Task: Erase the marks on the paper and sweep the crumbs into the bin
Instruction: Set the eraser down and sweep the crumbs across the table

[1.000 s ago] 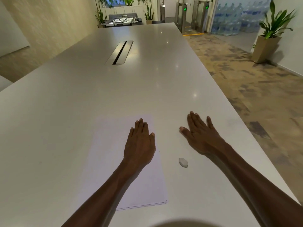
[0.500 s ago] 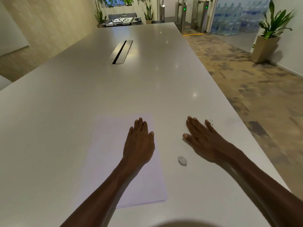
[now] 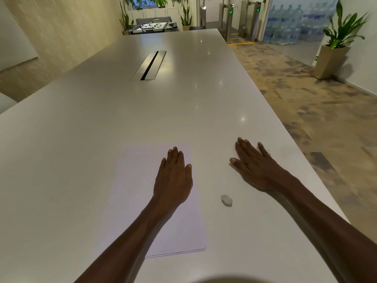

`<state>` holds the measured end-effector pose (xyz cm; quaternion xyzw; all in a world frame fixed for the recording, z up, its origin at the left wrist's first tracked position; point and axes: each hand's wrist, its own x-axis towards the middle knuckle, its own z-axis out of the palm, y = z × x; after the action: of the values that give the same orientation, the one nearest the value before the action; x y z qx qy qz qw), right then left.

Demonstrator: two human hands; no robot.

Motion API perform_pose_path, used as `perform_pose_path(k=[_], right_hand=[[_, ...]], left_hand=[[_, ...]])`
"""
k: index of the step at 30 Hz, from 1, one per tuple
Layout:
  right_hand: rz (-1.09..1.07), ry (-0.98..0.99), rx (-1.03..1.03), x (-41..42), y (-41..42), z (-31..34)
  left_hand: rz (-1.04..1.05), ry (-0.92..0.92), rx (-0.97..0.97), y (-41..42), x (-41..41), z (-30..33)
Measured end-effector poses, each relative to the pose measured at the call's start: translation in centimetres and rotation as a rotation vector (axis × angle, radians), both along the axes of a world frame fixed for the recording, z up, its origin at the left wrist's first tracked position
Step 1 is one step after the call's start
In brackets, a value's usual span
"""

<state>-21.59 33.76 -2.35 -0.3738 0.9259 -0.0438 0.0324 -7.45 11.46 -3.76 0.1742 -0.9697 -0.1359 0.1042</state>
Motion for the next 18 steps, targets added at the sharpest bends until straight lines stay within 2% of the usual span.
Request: perform_pose_path(k=[12, 18], right_hand=[[-0.323, -0.098, 0.039, -1.6, 3.5, 0.8], [-0.024, -0.039, 0.008, 1.6, 3.4, 0.1]], left_hand=[[-0.01, -0.007, 0.004, -0.1, 0.1, 0.0], [-0.017, -0.009, -0.009, -0.2, 0.0, -0.1]])
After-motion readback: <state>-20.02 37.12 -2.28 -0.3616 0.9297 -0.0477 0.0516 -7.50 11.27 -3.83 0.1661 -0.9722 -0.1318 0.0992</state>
